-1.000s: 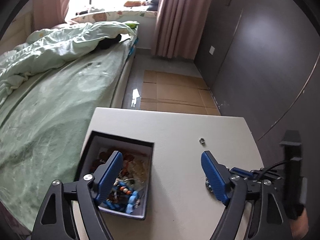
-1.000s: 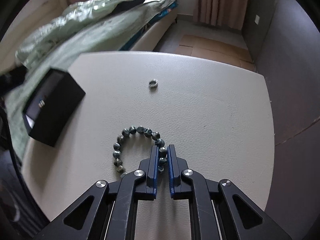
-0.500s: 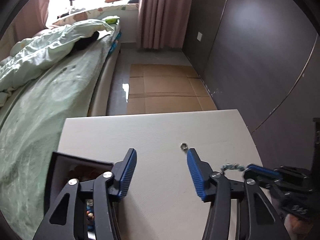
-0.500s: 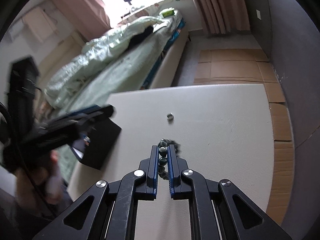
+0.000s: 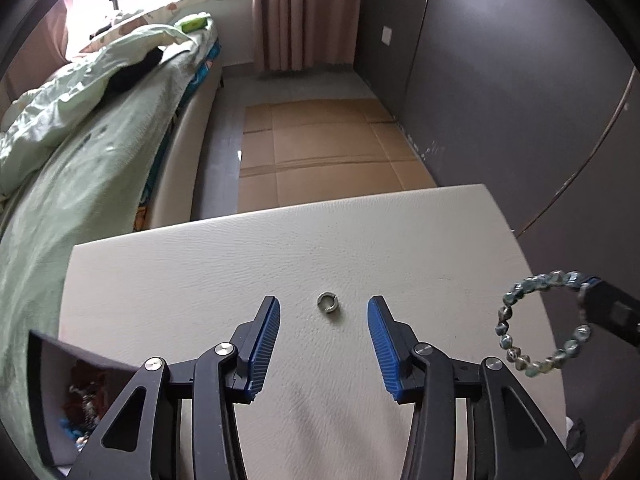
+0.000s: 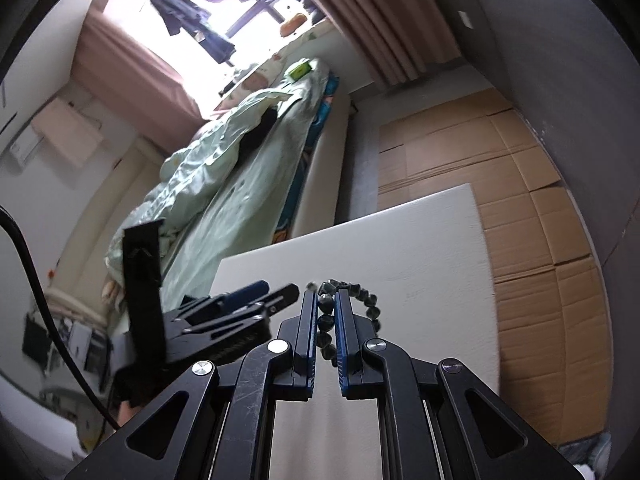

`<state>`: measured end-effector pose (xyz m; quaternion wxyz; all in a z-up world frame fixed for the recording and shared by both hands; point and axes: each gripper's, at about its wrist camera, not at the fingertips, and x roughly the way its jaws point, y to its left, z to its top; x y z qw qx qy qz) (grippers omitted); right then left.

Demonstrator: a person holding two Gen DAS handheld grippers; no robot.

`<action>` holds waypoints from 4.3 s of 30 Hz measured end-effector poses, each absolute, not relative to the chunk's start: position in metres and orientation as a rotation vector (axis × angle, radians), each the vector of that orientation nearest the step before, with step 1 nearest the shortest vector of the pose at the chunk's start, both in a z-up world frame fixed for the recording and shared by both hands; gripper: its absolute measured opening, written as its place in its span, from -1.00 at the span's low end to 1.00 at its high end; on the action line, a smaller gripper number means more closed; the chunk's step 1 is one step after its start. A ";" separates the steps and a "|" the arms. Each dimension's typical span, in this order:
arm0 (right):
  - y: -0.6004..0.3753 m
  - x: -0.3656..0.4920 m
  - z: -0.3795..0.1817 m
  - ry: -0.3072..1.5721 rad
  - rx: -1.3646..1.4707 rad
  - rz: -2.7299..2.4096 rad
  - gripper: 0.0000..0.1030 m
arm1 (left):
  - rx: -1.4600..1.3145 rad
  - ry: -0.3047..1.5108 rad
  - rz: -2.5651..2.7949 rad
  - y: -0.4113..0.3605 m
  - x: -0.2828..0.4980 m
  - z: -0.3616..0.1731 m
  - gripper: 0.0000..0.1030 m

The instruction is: Organize jewelry

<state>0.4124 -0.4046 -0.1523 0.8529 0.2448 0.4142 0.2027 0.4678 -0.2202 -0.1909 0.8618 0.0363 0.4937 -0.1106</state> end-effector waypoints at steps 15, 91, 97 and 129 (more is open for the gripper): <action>-0.407 0.426 -0.164 0.887 0.552 0.425 -0.81 | 0.114 1.062 -0.187 -0.234 0.486 -0.210 -0.74; -0.172 0.388 -0.106 0.956 0.076 0.617 0.32 | -0.394 0.820 -0.123 0.046 0.307 -0.105 0.64; -0.187 0.359 -0.093 0.952 0.091 0.582 0.62 | -0.341 0.774 -0.103 0.041 0.277 -0.087 1.00; -0.197 0.147 -0.007 0.666 0.045 0.502 1.00 | -0.120 0.530 -0.072 0.037 0.079 -0.001 1.00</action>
